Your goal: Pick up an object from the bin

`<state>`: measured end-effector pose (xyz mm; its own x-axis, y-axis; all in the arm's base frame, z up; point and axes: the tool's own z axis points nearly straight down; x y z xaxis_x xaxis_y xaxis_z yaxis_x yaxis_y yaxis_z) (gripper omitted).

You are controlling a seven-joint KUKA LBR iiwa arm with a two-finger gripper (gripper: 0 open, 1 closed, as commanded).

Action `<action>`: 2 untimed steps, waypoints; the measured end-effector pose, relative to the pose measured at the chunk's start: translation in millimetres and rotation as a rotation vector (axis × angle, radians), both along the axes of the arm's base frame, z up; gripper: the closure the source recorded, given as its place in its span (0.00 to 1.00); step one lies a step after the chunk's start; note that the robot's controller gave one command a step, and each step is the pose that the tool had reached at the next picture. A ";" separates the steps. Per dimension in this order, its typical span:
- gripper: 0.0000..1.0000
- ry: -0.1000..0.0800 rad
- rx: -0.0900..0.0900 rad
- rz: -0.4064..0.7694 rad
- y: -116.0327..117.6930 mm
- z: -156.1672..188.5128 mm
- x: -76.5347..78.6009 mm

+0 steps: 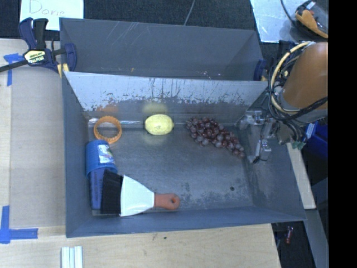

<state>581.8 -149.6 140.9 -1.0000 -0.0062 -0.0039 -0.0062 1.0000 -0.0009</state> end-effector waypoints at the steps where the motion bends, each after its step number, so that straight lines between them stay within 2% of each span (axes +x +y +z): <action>1: 0.00 0.000 0.000 0.000 0.0 0.0 0.0; 2: 0.00 -0.002 0.001 -0.146 40.5 -46.1 -7.8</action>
Offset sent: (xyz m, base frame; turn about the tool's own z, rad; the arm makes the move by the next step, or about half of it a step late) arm -0.0089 0.0431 -0.0489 0.1552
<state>574.0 -109.1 94.8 -0.9902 0.1394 -0.0058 0.1394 0.9902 0.0003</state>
